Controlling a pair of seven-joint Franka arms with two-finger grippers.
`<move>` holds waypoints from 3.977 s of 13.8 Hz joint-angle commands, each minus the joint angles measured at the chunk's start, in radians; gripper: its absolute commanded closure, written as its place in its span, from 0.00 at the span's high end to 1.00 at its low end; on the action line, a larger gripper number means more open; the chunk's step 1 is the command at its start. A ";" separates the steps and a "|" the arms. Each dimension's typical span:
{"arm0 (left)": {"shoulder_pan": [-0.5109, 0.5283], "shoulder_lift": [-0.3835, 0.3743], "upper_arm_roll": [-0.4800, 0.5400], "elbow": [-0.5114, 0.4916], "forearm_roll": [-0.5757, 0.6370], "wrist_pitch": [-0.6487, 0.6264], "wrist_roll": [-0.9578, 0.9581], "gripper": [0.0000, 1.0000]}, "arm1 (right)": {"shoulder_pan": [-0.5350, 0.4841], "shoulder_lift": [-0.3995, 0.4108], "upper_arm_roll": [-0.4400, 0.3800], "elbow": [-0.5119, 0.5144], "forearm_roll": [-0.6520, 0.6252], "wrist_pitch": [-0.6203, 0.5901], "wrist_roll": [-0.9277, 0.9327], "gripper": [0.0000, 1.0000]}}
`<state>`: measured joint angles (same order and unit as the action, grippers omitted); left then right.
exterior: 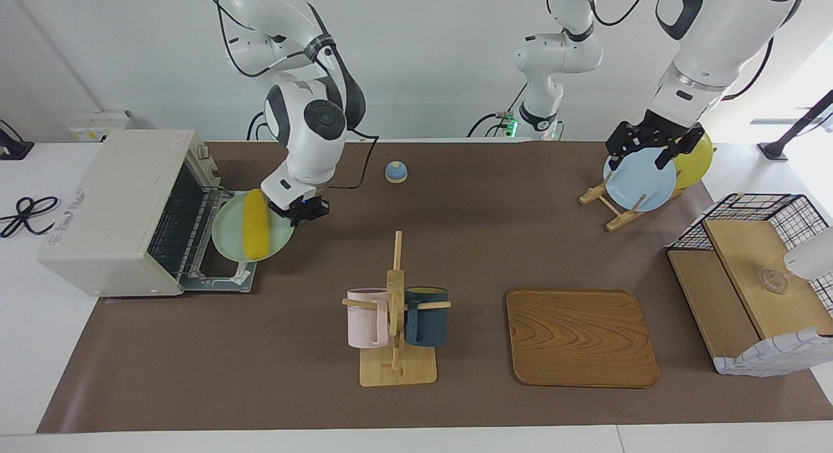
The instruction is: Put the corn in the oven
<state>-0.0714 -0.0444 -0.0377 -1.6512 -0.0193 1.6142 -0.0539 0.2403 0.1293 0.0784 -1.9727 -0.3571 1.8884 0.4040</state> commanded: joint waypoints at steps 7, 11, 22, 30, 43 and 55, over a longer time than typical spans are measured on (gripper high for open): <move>0.010 -0.015 -0.008 -0.009 0.021 0.000 0.003 1.00 | -0.119 -0.066 0.011 -0.137 0.007 0.078 -0.095 0.00; 0.010 -0.015 -0.008 -0.009 0.021 0.000 0.003 1.00 | -0.156 -0.066 0.011 -0.138 0.007 0.074 -0.132 0.00; 0.010 -0.015 -0.007 -0.009 0.021 0.000 0.003 1.00 | -0.274 -0.068 0.011 -0.152 0.007 0.087 -0.272 0.00; 0.010 -0.015 -0.007 -0.009 0.021 0.000 0.003 1.00 | -0.328 -0.069 0.011 -0.176 0.007 0.112 -0.327 0.00; 0.010 -0.015 -0.007 -0.009 0.021 0.000 0.003 1.00 | -0.343 -0.069 0.011 -0.173 0.007 0.110 -0.347 0.87; 0.010 -0.015 -0.008 -0.009 0.021 0.000 0.003 1.00 | -0.251 -0.056 0.014 -0.146 0.067 0.146 -0.246 0.00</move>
<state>-0.0713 -0.0446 -0.0377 -1.6512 -0.0193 1.6142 -0.0539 -0.0070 0.0771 0.0917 -2.1128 -0.3081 2.0148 0.1486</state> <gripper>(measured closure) 0.000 0.696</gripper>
